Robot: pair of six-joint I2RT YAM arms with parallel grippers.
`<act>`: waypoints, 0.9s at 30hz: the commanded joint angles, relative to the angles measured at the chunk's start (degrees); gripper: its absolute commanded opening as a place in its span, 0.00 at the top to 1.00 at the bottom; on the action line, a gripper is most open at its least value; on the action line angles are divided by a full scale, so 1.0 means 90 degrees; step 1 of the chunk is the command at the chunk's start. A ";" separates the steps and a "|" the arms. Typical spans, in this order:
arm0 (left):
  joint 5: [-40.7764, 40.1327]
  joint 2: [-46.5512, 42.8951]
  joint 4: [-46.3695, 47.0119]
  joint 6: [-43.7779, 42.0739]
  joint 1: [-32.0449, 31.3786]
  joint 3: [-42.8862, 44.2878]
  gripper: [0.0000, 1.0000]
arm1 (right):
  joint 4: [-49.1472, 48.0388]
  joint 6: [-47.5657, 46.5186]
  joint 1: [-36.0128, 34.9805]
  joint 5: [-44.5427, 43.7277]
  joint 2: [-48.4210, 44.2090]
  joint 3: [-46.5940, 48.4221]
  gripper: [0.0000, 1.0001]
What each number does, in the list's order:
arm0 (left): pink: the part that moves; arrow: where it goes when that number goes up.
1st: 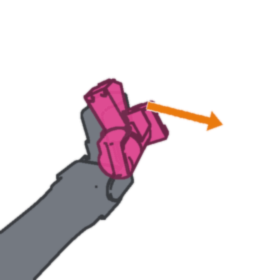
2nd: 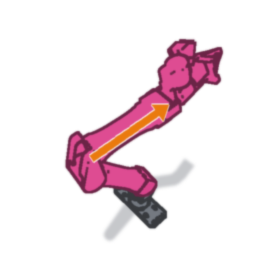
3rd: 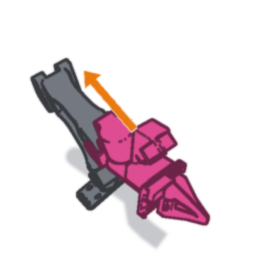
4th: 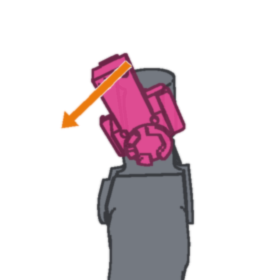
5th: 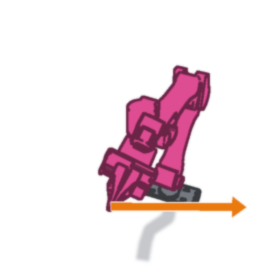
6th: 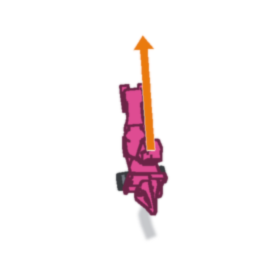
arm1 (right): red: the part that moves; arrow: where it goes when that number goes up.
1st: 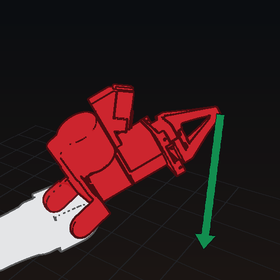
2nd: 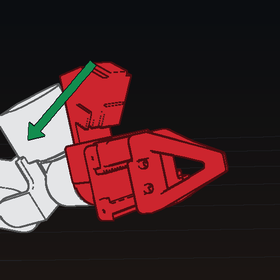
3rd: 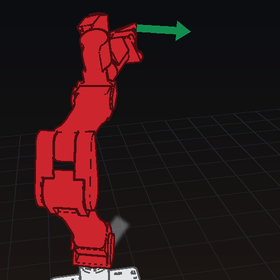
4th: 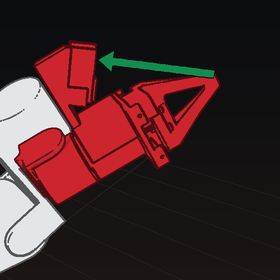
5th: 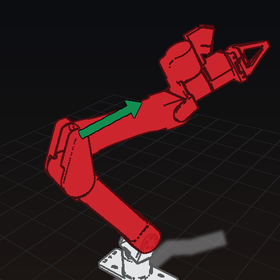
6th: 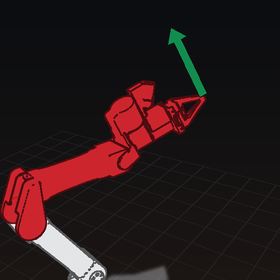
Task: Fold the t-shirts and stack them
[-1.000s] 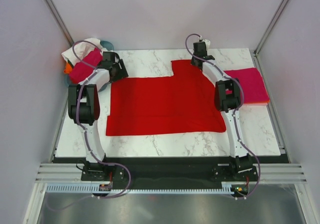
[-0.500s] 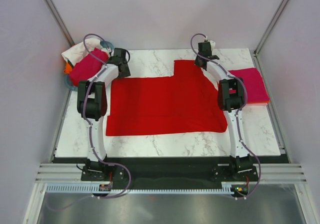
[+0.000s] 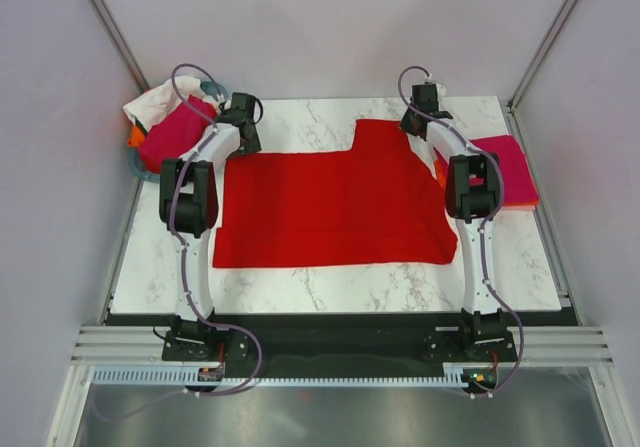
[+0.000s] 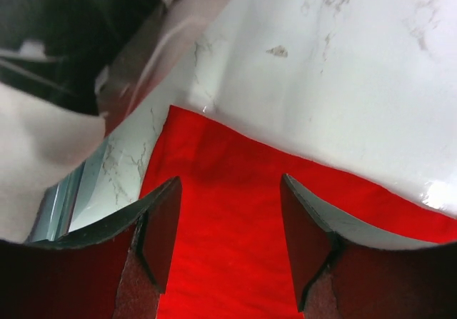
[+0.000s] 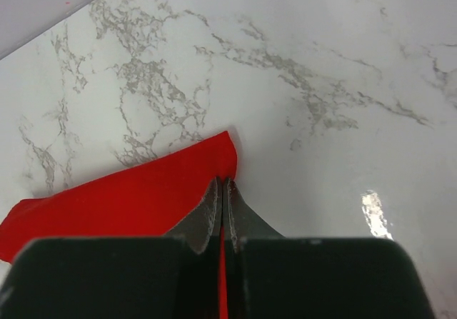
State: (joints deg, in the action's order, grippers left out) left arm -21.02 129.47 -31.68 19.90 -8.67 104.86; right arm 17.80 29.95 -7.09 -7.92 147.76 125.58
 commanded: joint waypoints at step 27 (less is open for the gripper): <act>0.0206 0.1122 -0.0443 0.0962 -0.0004 0.1688 0.43 | 0.0151 0.0187 0.0446 0.0245 -0.0490 -0.0711 1.00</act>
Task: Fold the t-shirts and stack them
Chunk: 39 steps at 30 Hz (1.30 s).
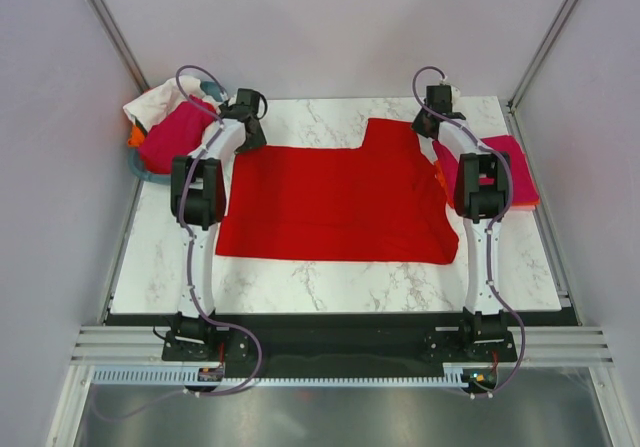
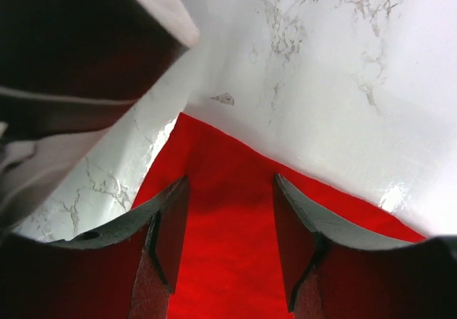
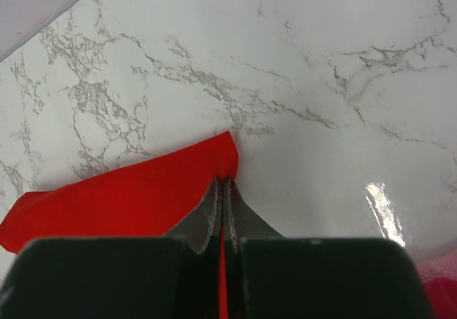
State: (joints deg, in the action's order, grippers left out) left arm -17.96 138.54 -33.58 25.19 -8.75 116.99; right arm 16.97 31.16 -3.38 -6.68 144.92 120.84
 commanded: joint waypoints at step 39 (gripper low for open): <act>0.0071 -0.0304 -0.0244 0.0024 -0.0033 0.0109 0.98 | -0.0372 -0.0191 0.0024 0.1035 -0.2039 -0.1658 1.00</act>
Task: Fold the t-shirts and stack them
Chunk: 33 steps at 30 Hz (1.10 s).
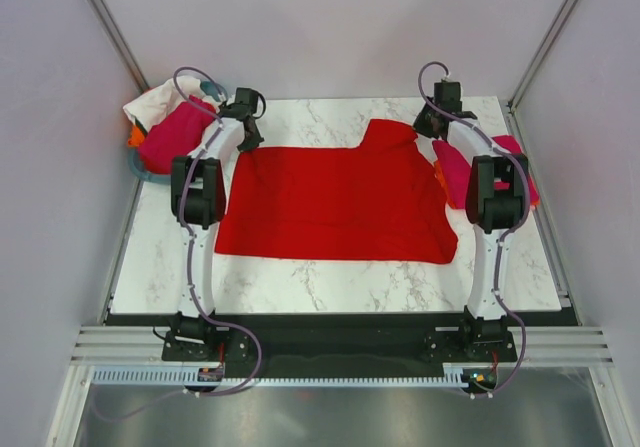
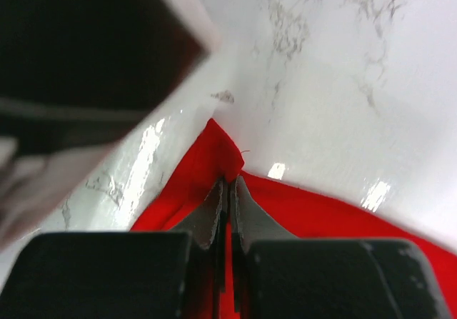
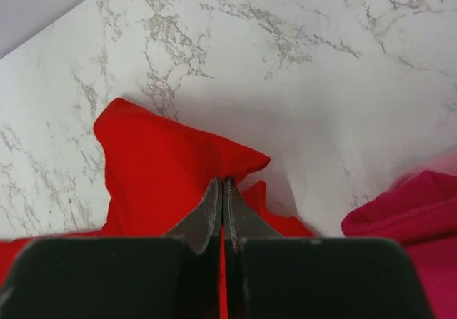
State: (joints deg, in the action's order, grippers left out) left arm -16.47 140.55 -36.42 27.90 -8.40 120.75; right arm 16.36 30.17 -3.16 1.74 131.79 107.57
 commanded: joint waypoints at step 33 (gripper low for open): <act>-0.1344 -0.4327 0.3773 -0.0883 -0.0482 -0.5525 0.98 | -0.0958 0.0085 -0.0079 -0.0037 -0.4750 -0.4460 1.00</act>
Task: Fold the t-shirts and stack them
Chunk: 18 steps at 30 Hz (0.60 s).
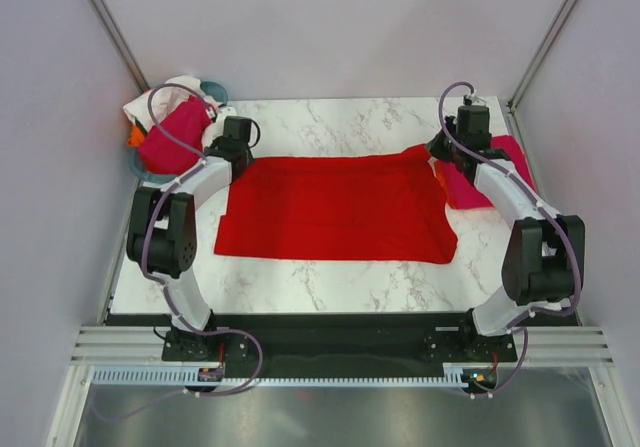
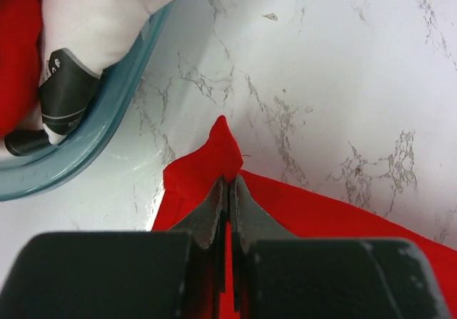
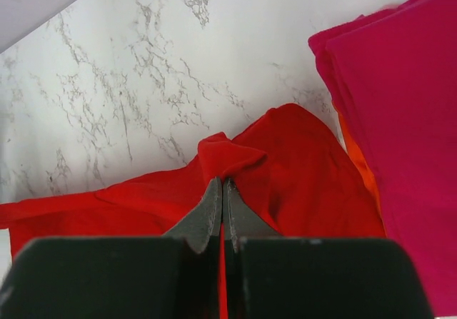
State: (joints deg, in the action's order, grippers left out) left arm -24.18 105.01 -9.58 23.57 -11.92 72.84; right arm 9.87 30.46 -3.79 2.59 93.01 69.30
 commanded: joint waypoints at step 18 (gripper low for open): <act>-0.1121 -0.1374 0.1973 -0.0179 -0.0394 -0.1559 0.98 | -0.0364 0.0180 -0.0028 -0.0620 -0.1487 -0.1439 1.00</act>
State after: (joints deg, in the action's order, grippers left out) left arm -30.59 96.42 3.44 20.56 -15.51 60.51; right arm 9.15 30.92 -3.92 -1.26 82.65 57.91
